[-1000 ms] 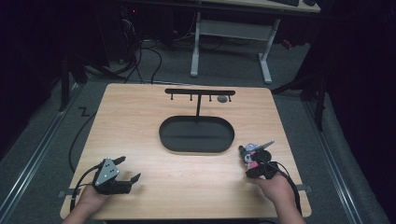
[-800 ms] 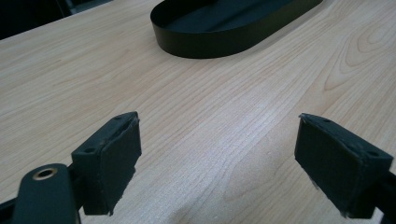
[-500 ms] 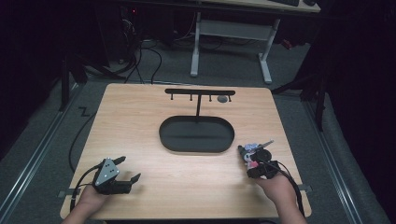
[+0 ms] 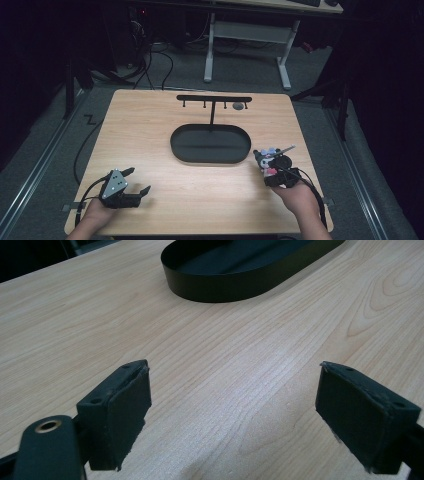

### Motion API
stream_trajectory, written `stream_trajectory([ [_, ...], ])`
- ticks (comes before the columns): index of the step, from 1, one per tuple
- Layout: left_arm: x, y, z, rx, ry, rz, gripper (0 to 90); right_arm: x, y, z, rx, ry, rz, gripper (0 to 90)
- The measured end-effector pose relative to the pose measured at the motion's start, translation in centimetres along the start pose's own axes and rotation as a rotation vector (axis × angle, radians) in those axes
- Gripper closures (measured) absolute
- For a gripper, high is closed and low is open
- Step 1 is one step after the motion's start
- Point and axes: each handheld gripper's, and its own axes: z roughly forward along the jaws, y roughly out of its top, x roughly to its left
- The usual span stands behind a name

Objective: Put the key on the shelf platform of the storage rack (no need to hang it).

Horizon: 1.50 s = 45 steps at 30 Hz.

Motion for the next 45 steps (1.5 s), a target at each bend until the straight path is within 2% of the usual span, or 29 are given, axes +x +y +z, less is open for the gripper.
stream_trajectory([
  [14,0.0,0.0,0.0,0.001,-0.004,-0.002,15.5,1.2,1.9,-1.5,-0.043,0.023,-0.019,49.9],
  [19,0.0,0.0,0.0,-0.001,-0.003,0.0,15.5,2.1,3.0,-1.9,-0.061,0.028,-0.032,49.9],
  [23,0.0,0.0,0.0,-0.001,-0.002,0.0,15.5,2.6,3.7,-1.9,-0.064,0.031,-0.051,49.9],
  [33,-0.1,0.0,0.0,-0.002,-0.002,0.004,15.5,3.5,5.0,-1.7,-0.064,0.034,-0.061,49.9],
  [45,0.0,0.0,0.0,-0.003,-0.003,0.002,15.5,5.6,7.7,-0.3,-0.065,0.065,-0.094,49.9],
])
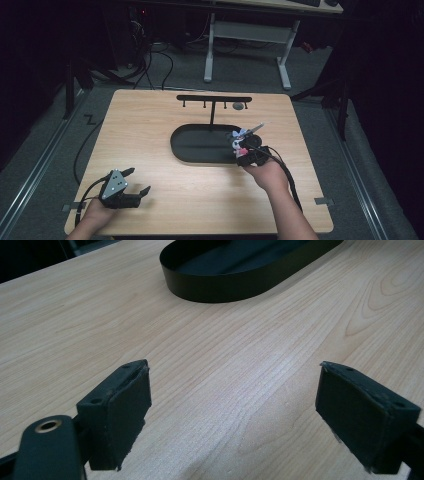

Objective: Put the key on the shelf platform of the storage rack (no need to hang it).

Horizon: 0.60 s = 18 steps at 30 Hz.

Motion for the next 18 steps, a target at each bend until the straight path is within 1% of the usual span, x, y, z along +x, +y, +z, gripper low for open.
stream_trajectory([
  [1,0.0,0.0,0.0,0.0,0.0,0.0,15.5,0.0,0.0,0.0,0.0,0.0,0.0,49.9],
  [5,0.0,0.0,0.0,-0.001,0.0,0.0,15.5,0.8,0.9,0.8,0.007,0.013,-0.009,49.9],
  [7,0.0,0.0,0.0,-0.001,0.0,0.0,15.5,1.0,1.1,1.0,0.007,0.015,-0.017,49.9],
  [8,0.0,0.0,0.0,-0.002,0.001,0.0,15.5,1.3,1.5,1.3,0.004,0.02,-0.022,49.9],
  [11,0.0,0.0,0.0,-0.001,-0.001,0.0,15.5,1.5,1.8,1.6,0.003,0.021,-0.021,49.9],
  [13,0.0,0.0,0.0,-0.002,-0.001,-0.001,15.5,1.6,2.3,2.0,0.005,0.016,-0.032,49.9],
  [15,0.0,0.0,0.0,-0.002,-0.001,-0.001,15.5,1.6,2.5,2.2,0.001,0.018,-0.032,49.8],
  [16,0.0,0.0,0.0,-0.002,-0.001,-0.001,15.5,1.6,2.9,2.5,-0.004,0.022,-0.021,49.8],
  [17,0.0,0.0,0.0,-0.002,-0.001,-0.001,15.5,1.6,2.9,2.5,-0.004,0.022,-0.021,49.8],
  [18,0.0,0.0,0.0,-0.002,0.0,-0.001,15.5,1.4,3.3,2.8,0.0,0.023,-0.006,49.8],
])
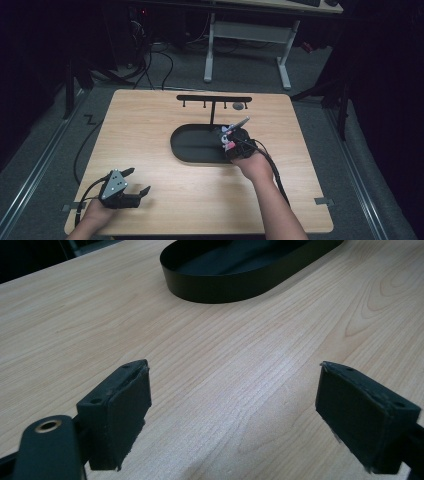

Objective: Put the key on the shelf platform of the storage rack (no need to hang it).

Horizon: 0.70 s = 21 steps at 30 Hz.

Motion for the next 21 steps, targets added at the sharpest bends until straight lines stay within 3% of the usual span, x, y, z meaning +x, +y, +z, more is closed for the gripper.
stream_trajectory([
  [9,0.0,0.0,-0.1,-0.004,0.002,0.001,15.5,-0.5,1.3,1.4,0.0,0.01,0.034,49.8],
  [15,0.0,0.0,-0.1,-0.006,0.002,0.001,15.5,-0.4,1.8,1.9,-0.015,0.019,0.033,49.7],
  [21,0.0,0.0,-0.1,-0.007,0.002,-0.001,15.5,0.1,1.6,2.9,0.01,0.025,0.031,49.4],
])
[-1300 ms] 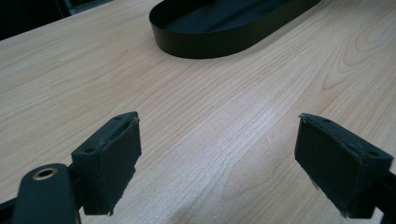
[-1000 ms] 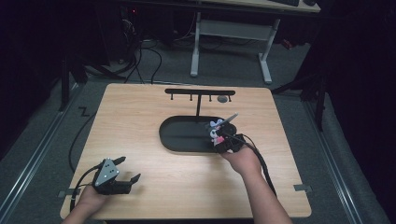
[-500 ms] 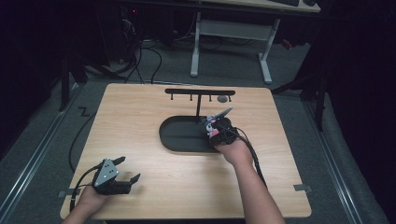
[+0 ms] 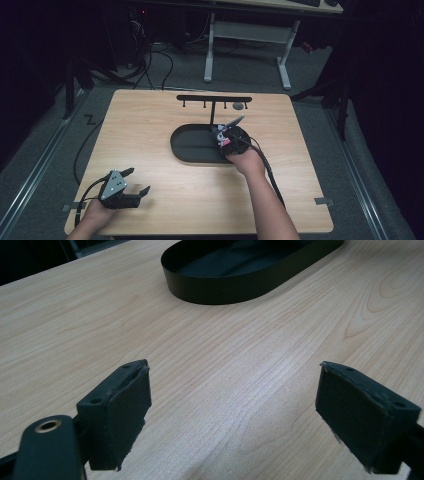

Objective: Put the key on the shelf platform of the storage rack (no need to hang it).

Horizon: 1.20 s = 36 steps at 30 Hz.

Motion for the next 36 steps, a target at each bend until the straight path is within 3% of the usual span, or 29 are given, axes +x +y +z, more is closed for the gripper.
stream_trajectory([
  [6,0.0,0.0,0.0,0.001,-0.002,0.001,15.5,0.0,-0.6,0.4,0.027,-0.006,-0.001,49.0],
  [12,0.0,0.0,0.0,0.0,0.0,0.001,15.5,-0.5,-0.8,0.9,0.025,0.007,0.027,47.0],
  [18,0.0,0.0,0.0,0.001,-0.001,0.0,15.4,-0.4,-0.7,0.8,0.005,0.025,0.047,42.0],
  [24,0.0,0.0,0.0,0.002,-0.002,0.002,15.5,-0.5,-0.6,0.4,-0.01,0.044,0.061,30.8],
  [31,0.0,0.0,0.0,0.004,-0.001,0.003,15.5,-0.3,-0.7,-0.1,-0.038,0.054,0.049,23.5],
  [36,0.0,0.0,0.1,0.007,-0.002,0.005,15.5,0.0,-1.0,-0.9,-0.057,0.035,0.028,23.4],
])
